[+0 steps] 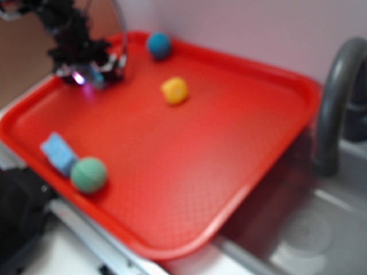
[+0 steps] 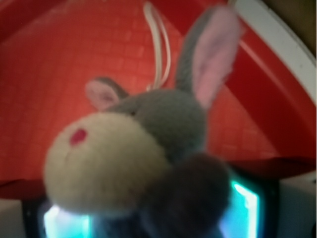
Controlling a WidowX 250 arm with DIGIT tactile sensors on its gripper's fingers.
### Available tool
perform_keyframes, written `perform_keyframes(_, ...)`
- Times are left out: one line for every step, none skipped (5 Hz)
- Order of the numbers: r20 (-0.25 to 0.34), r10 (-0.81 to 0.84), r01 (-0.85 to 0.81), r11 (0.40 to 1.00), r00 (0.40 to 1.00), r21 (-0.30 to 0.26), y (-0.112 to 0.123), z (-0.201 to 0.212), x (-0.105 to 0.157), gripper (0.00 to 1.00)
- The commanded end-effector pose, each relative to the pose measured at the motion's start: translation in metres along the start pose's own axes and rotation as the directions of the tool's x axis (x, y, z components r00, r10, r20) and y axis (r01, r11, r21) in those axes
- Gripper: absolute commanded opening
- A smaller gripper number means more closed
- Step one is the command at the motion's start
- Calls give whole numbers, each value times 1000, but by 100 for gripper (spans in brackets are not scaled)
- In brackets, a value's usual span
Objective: Grab the gray animal.
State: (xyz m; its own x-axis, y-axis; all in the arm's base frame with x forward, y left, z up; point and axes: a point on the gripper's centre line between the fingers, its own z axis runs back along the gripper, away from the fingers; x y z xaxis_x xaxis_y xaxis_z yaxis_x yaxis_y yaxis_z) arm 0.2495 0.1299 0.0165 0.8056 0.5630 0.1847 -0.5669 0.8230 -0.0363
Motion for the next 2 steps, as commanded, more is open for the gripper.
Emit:
perform_keyframes(72, -13, 4, 992, 997, 129, -3, 20, 1, 0)
perform_keyframes(32, -24, 21, 997, 999, 78, -7, 67, -6, 0)
